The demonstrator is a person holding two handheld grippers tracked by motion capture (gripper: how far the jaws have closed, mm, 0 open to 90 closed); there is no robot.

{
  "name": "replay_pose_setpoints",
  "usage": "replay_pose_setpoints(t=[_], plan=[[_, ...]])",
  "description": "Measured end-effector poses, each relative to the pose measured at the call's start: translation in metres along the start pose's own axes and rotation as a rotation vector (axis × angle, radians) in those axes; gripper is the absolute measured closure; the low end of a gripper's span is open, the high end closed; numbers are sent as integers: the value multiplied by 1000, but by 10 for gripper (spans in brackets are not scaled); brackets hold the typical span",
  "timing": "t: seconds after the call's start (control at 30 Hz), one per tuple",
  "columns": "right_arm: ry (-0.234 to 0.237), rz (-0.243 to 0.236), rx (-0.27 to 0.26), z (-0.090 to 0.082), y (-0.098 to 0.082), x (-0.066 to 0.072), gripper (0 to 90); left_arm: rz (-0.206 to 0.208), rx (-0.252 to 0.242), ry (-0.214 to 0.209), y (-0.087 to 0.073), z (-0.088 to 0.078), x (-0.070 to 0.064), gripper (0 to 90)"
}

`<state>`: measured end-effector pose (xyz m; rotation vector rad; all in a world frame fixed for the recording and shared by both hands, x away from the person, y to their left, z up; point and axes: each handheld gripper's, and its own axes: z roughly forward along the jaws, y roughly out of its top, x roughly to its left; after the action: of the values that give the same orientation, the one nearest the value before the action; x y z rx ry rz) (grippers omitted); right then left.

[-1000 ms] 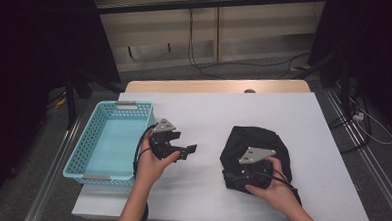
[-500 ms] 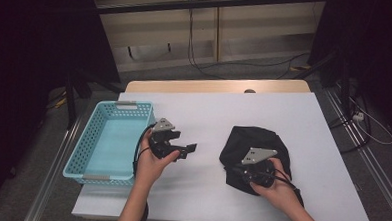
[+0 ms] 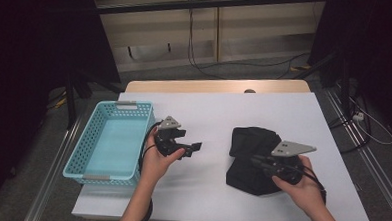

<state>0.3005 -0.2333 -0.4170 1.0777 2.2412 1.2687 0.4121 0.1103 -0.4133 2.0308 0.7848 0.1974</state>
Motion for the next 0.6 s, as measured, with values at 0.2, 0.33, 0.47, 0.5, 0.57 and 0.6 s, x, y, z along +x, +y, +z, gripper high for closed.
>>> replay_pose_setpoints(t=[0.2, 0.33, 0.47, 0.5, 0.57, 0.6], plan=[[-40, 52, -22, -18, -9, -13, 826, 18, 5, -23, 7, 15, -6, 187], [-57, 60, -14, -24, -14, -14, 826, 34, 10, -41, 11, 28, -11, 191], [-77, 70, -5, -29, -20, -17, 826, 55, 25, -54, 15, 42, -14, 201], [-82, 78, -5, -30, -21, -18, 826, 60, 26, -56, 16, 46, -14, 203], [-87, 91, -6, -32, -24, -21, 825, 67, 21, -56, 17, 53, -15, 214], [-86, 98, -5, -33, -25, -22, 825, 72, 21, -60, 18, 56, -15, 225]])
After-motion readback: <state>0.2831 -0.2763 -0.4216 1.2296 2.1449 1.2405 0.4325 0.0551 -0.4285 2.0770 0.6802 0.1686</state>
